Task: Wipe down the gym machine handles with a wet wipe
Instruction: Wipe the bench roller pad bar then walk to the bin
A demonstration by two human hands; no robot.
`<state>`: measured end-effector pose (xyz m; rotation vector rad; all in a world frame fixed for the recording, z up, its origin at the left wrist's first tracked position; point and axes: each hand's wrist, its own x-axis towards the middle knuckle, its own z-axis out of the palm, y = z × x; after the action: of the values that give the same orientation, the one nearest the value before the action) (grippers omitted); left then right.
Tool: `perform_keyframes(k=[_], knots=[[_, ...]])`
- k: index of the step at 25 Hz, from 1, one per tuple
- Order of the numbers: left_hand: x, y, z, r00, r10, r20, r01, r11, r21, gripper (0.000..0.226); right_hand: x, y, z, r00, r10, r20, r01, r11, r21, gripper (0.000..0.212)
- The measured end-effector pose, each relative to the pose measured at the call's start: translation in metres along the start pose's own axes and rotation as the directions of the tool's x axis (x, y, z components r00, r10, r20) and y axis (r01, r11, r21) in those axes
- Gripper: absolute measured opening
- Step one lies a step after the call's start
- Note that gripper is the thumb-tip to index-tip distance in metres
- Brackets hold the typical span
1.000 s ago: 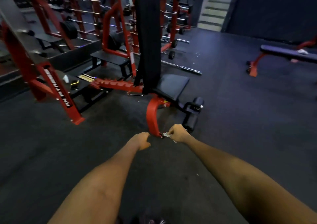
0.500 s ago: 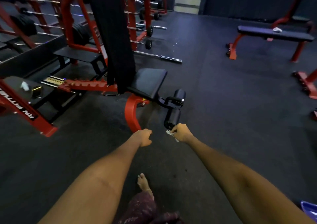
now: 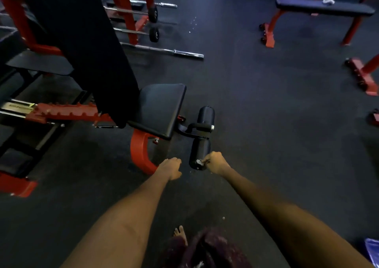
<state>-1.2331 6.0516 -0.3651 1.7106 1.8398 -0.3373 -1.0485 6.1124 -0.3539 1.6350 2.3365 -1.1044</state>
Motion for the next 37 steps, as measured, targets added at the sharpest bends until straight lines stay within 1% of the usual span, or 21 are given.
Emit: perform_keyframes(k=[2,4,7,10,14,18,19,21,24,27,29,31,35,37], knots=[[0.032,0.001,-0.011,0.999,0.028,0.035,-0.028,1.000,0.009,0.051,0.029,0.010,-0.008,0.998,0.042,0.042,-0.042,0.999,-0.002,0.019],[0.069,0.000,-0.023,0.998,0.054,0.026,-0.054,0.999,0.002,0.049,0.067,0.026,-0.016,0.995,0.082,0.060,-0.083,0.996,0.011,0.020],[0.118,-0.008,-0.037,0.995,0.098,-0.026,-0.098,0.995,0.010,0.053,0.123,0.051,-0.024,0.985,0.169,0.033,-0.172,0.982,0.082,0.021],[0.174,-0.026,-0.047,0.996,0.073,-0.053,-0.070,0.996,0.048,0.058,0.180,0.070,-0.030,0.966,0.258,0.000,-0.253,0.950,0.185,0.022],[0.246,-0.057,-0.060,0.990,0.047,-0.129,-0.040,0.997,0.060,0.063,0.235,0.095,-0.027,0.958,0.282,-0.040,-0.260,0.923,0.284,0.022],[0.326,-0.098,-0.069,0.973,0.002,-0.230,0.014,0.998,0.067,0.076,0.289,0.124,-0.010,0.936,0.339,-0.095,-0.276,0.875,0.398,0.020],[0.341,-0.109,-0.065,0.972,-0.015,-0.236,0.032,0.997,0.072,0.080,0.303,0.131,-0.003,0.929,0.354,-0.112,-0.276,0.861,0.428,0.020],[0.359,-0.125,-0.051,0.961,0.004,-0.276,0.029,0.993,0.115,0.085,0.330,0.141,0.008,0.909,0.386,-0.158,-0.272,0.836,0.477,0.022],[0.363,-0.132,-0.035,0.917,0.055,-0.395,-0.004,0.992,0.130,0.082,0.355,0.149,0.015,0.870,0.440,-0.223,-0.264,0.797,0.543,0.023],[0.367,-0.135,-0.029,0.896,0.071,-0.438,-0.011,0.990,0.137,0.080,0.382,0.154,0.021,0.828,0.499,-0.256,-0.270,0.754,0.599,0.020],[0.371,-0.138,-0.026,0.880,0.053,-0.473,0.014,0.991,0.136,0.082,0.403,0.161,0.025,0.792,0.526,-0.309,-0.281,0.765,0.580,0.020],[0.371,-0.138,-0.026,0.878,0.036,-0.477,0.033,0.990,0.134,0.083,0.420,0.167,0.027,0.775,0.528,-0.348,-0.322,0.803,0.502,0.024],[0.372,-0.138,-0.025,0.878,0.036,-0.477,0.021,0.993,0.114,0.081,0.438,0.170,0.036,0.818,0.500,-0.284,-0.421,0.857,0.297,0.027],[0.372,-0.137,-0.024,0.874,0.042,-0.484,0.015,0.994,0.112,0.080,0.443,0.169,0.041,0.834,0.486,-0.261,-0.435,0.870,0.232,0.026]])
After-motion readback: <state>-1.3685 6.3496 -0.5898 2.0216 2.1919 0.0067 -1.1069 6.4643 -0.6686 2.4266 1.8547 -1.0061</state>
